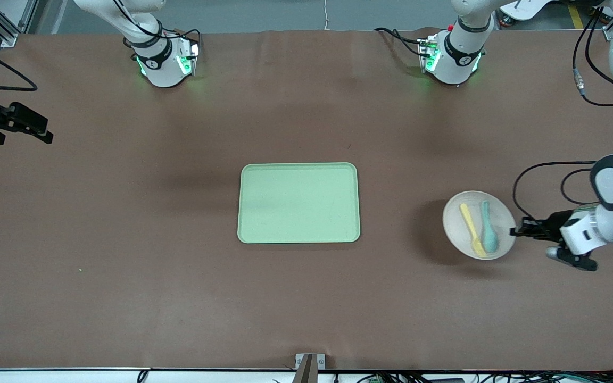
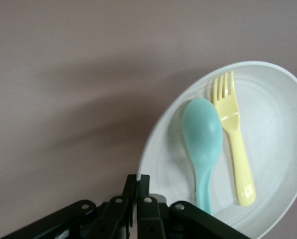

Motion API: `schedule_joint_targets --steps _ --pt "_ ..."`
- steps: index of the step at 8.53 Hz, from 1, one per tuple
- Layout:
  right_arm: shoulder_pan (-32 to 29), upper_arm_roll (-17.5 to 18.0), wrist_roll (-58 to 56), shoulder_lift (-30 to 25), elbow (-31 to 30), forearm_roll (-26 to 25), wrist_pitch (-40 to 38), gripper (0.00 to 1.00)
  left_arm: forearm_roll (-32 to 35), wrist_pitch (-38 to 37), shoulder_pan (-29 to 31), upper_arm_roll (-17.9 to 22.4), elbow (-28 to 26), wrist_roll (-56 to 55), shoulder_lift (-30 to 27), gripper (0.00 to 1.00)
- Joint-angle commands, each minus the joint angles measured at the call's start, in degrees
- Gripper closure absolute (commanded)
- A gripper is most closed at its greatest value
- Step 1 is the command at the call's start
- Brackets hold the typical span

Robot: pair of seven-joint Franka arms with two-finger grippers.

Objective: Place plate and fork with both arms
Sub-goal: 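Slide the plate with the left gripper onto the green tray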

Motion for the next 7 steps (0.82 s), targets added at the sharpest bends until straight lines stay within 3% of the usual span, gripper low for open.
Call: schedule_joint_targets --steps 1,3,7 --pt "-0.17 0.21 -0.07 -0.38 0.05 -0.56 0.28 0.0 -0.15 -0.53 -1.09 -7.49 -0.58 -9.6 -0.56 1.0" --pt "0.36 0.3 0.19 -0.2 -0.13 0.58 1.24 0.0 0.03 0.52 -8.54 -8.14 -0.4 -21.04 -0.48 1.0" --pt "4.39 0.56 1.07 2.34 -0.22 1.37 2.56 0.0 0.11 9.91 -21.73 -7.88 -1.01 -31.7 2.85 1.0"
